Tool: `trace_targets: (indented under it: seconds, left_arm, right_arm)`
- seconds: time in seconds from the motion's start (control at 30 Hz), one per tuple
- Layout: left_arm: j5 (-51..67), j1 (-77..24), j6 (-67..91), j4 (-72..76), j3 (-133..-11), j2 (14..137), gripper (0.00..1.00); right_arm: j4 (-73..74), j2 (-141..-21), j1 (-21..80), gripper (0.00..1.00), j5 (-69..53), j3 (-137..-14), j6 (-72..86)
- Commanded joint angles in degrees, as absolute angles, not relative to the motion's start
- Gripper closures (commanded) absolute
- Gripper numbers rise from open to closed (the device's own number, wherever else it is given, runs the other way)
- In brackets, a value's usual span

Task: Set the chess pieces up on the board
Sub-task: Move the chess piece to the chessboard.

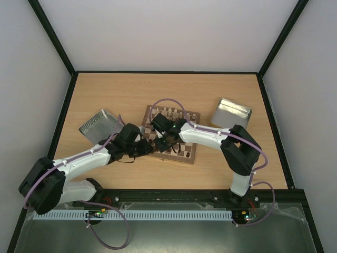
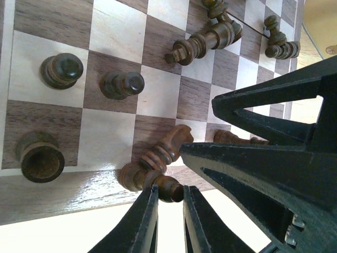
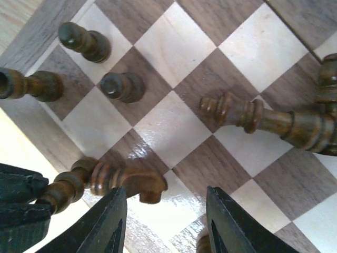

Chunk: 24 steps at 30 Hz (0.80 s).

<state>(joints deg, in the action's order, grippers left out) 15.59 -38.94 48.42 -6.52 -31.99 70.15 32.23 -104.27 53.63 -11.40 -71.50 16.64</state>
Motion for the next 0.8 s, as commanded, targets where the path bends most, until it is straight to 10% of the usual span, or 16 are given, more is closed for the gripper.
trace_targets:
  seconds: [0.0,0.77]
  left_arm:
    - [14.5,-39.2,48.1,-9.2,-30.6,69.3,0.84]
    - [14.4,-39.3,48.2,-8.4,-30.0,69.2,0.85]
  right_arm:
    - [32.1,-102.5,54.0,0.57,-14.8,-71.9,15.2]
    - [35.1,-106.0,54.5,0.65,2.8,-73.5,19.0]
